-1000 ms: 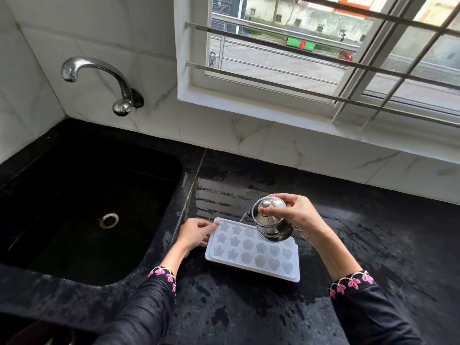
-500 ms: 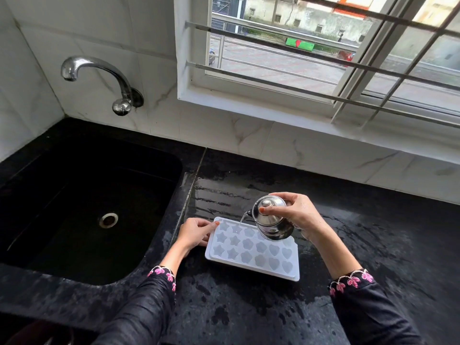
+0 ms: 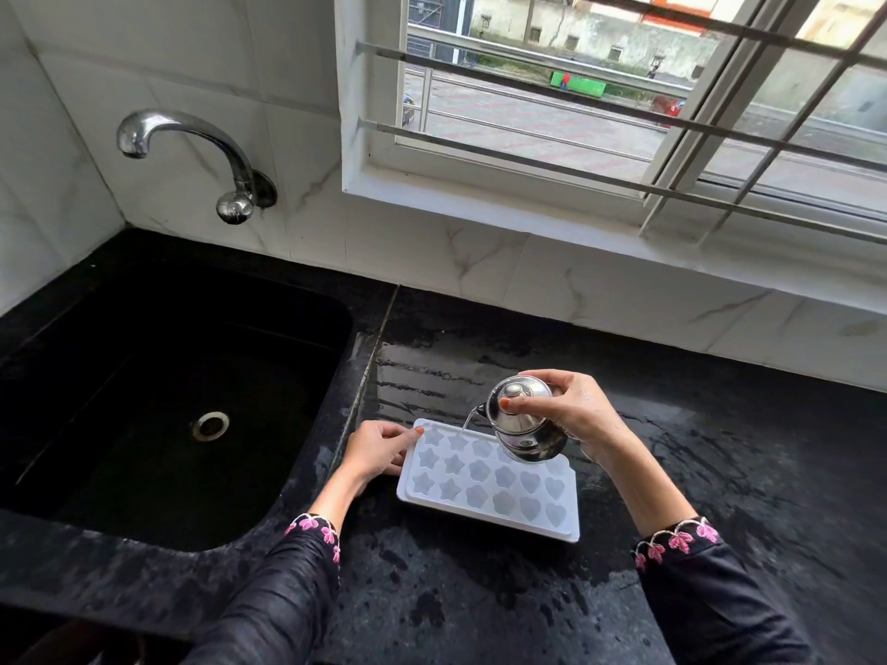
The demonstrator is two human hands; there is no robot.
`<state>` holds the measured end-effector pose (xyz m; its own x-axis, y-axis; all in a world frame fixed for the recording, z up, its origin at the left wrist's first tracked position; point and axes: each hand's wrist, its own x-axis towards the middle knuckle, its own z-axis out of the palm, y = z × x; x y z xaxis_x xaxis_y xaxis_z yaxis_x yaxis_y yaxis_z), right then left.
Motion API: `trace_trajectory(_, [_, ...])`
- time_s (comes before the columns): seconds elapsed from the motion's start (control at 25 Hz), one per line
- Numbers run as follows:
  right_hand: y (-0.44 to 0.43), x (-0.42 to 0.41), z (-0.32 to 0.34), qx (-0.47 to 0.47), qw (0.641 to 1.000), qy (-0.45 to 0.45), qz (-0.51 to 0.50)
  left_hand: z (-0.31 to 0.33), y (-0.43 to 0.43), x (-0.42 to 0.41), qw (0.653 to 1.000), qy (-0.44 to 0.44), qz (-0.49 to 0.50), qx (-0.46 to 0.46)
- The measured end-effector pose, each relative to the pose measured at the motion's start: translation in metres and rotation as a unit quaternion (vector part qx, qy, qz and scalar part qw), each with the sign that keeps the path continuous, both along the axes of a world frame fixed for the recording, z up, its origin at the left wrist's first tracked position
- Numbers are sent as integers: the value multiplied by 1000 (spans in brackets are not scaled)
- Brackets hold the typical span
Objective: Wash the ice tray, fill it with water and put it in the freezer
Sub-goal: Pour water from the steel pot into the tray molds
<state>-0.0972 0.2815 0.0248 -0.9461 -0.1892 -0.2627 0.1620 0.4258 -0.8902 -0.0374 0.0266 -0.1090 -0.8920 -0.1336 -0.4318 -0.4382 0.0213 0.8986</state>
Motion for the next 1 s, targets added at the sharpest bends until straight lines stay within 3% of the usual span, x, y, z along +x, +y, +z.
trace_trajectory(0.48, [-9, 1, 5, -48, 999, -16, 3, -3, 0, -2, 1000, 0, -2, 11])
trace_trajectory(1.0, [-30, -3, -1, 1, 1000, -13, 12, -3, -2, -1, 1000, 0, -5, 9])
